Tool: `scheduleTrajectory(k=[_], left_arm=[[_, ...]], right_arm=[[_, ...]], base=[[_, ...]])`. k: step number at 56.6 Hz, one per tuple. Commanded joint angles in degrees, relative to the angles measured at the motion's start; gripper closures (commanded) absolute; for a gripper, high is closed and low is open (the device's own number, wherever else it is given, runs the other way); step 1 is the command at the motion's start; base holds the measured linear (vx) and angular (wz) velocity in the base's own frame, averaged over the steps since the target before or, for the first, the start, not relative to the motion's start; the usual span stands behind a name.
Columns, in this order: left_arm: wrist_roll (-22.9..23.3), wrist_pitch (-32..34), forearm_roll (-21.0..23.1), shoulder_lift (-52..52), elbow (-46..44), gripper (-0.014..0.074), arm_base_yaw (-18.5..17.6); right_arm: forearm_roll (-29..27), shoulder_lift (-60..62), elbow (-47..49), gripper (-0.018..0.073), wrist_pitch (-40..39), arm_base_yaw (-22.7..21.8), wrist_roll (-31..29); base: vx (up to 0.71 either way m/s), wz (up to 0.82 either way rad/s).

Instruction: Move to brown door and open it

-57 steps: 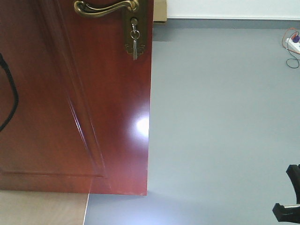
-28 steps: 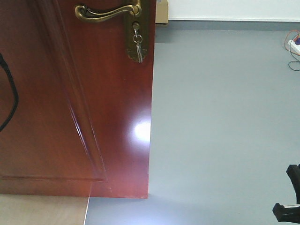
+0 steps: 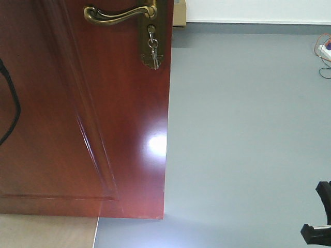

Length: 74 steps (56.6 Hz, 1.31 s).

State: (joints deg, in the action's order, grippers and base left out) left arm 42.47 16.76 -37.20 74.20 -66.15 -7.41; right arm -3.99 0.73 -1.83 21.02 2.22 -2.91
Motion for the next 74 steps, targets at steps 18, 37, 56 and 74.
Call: scheduleTrajectory(k=[18, 37, 56, 74], left_arm=[[0.0, 3.3, 1.3, -1.6, -1.9, 0.0545, -0.3], [-4.7, 1.7, 5.2, -1.7, -1.9, 0.0545, -0.3], [-43.8, -2.0, 36.7, -5.0, -0.9, 0.0545, -0.5], [-45.0, -0.7, 36.8, -18.8, 14.5, 0.0545, -0.4]], right_arm=[[0.2, 0.3, -0.2, 0.0559, -4.4, 0.0, -0.4], [0.2, 0.3, -0.2, 0.0559, -4.4, 0.0, -0.4], [0.2, 0.3, -0.2, 0.0559, -4.4, 0.0, -0.4], [0.2, 0.3, -0.2, 0.0559, -4.4, 0.0, -0.4]], base=[[0.00, 0.00], [0.00, 0.00], [0.00, 0.00], [0.00, 0.00]])
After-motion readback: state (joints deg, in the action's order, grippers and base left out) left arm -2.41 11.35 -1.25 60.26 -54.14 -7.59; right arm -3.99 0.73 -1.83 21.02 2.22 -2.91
